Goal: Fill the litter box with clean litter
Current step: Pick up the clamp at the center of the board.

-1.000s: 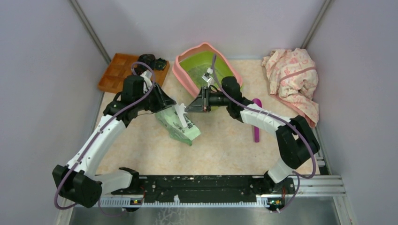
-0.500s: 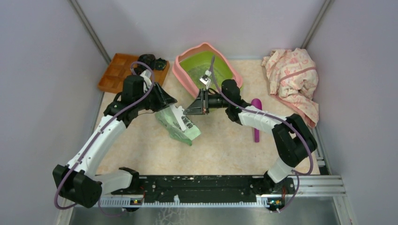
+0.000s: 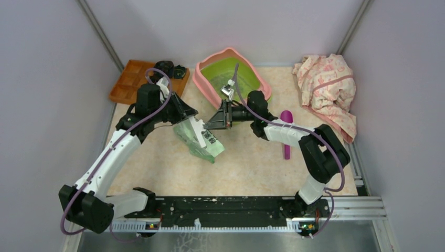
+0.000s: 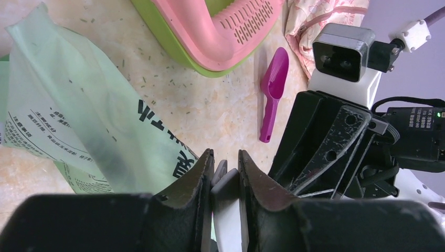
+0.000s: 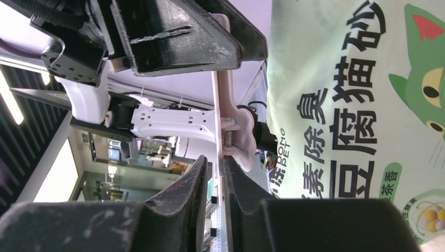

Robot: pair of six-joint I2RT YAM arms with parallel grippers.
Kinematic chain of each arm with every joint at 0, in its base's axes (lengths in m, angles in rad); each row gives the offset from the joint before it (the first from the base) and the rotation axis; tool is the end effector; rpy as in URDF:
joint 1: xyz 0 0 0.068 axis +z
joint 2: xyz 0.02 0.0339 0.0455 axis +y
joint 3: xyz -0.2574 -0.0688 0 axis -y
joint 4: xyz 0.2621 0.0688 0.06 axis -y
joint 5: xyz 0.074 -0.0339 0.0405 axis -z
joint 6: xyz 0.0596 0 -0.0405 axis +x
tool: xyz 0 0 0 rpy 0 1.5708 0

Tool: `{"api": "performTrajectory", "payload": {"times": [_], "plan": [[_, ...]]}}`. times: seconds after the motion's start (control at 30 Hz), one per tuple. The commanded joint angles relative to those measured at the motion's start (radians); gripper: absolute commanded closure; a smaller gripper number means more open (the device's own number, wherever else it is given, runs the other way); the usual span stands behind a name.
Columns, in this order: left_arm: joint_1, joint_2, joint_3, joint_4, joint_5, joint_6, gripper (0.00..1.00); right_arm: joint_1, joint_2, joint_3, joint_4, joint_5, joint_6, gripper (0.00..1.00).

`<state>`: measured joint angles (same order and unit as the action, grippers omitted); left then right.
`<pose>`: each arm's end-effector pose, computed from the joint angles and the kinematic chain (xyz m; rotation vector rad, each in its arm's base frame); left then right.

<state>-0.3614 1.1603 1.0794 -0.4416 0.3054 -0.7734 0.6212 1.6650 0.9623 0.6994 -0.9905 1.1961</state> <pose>0.2713 -0.1217 0.3228 -0.2608 2.2138 -0.9780 0.2879 0.2673 0.2458 -0.4248 2.0284 2.0404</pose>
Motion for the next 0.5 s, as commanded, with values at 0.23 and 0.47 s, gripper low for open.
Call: {"api": "performTrajectory", "payload": {"times": [0.23, 0.47], "plan": [[0.006, -0.028, 0.007, 0.037, 0.044, 0.014, 0.82, 0.001, -0.028, -0.017, 0.157, -0.07, 0.067, 0.48], [0.014, -0.037, 0.013, 0.053, 0.088, 0.002, 0.82, -0.014, -0.047, -0.02, 0.064, -0.067, -0.001, 0.47]]}}
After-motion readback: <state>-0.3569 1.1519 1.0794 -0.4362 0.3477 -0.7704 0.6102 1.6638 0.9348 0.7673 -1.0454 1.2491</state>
